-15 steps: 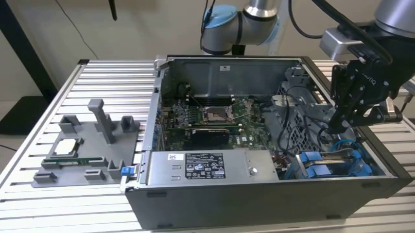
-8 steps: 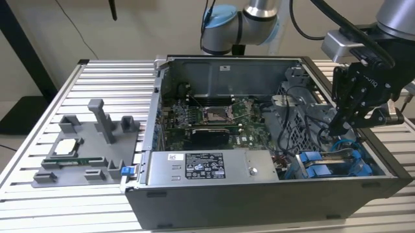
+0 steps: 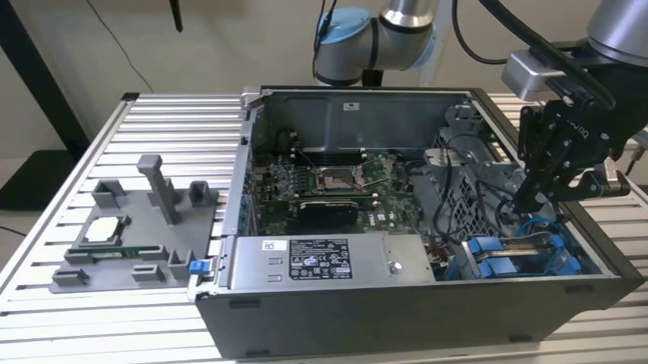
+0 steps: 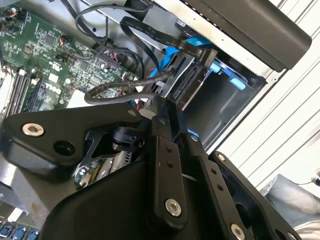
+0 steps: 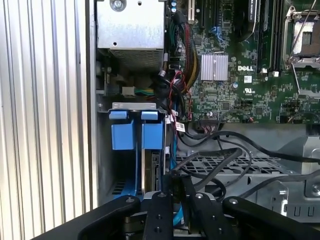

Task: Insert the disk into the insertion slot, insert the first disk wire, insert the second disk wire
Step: 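Insert the first disk wire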

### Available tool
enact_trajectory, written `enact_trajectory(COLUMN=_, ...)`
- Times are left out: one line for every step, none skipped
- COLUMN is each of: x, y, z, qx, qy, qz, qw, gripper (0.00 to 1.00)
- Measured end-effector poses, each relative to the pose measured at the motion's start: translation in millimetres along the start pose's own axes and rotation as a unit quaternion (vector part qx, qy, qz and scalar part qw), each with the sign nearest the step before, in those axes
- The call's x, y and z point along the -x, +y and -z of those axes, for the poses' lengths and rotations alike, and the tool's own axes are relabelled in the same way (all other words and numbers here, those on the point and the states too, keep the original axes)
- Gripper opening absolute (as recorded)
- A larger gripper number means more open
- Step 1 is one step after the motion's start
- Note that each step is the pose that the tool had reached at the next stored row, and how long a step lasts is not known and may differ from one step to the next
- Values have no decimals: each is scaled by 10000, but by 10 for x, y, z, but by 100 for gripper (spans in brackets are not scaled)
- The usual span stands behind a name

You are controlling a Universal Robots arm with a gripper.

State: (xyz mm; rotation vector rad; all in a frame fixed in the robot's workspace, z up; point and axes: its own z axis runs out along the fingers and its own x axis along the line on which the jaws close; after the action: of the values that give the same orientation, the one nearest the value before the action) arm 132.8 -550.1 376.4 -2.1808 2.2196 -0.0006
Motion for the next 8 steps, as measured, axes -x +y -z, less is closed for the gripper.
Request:
enact_trajectory(x=0, y=-1, z=-7, qx=0, qy=3, qz=0, qw=10000, gripper=0)
enact_trajectory(x=0, y=-1, z=-9, qx=0, qy=5, qz=0, qw=10000, gripper=0)
enact_trajectory(x=0, y=-1, z=-10, qx=0, qy=4, qz=0, qw=10000, gripper=0)
enact_trajectory(x=0, y=-1, z=-10, qx=0, qy=4, qz=0, qw=10000, gripper=0)
enact_trajectory(x=0, y=-2, z=-13, qx=0, qy=4, qz=0, qw=10000, gripper=0)
enact_trajectory(x=0, y=-3, z=-21, qx=0, qy=2, qz=0, qw=10000, gripper=0)
enact_trajectory(x=0, y=-7, z=-28, qx=2, qy=2, qz=1, qw=10000, gripper=0)
enact_trajectory(x=0, y=-10, z=-33, qx=4, qy=4, qz=1, qw=10000, gripper=0)
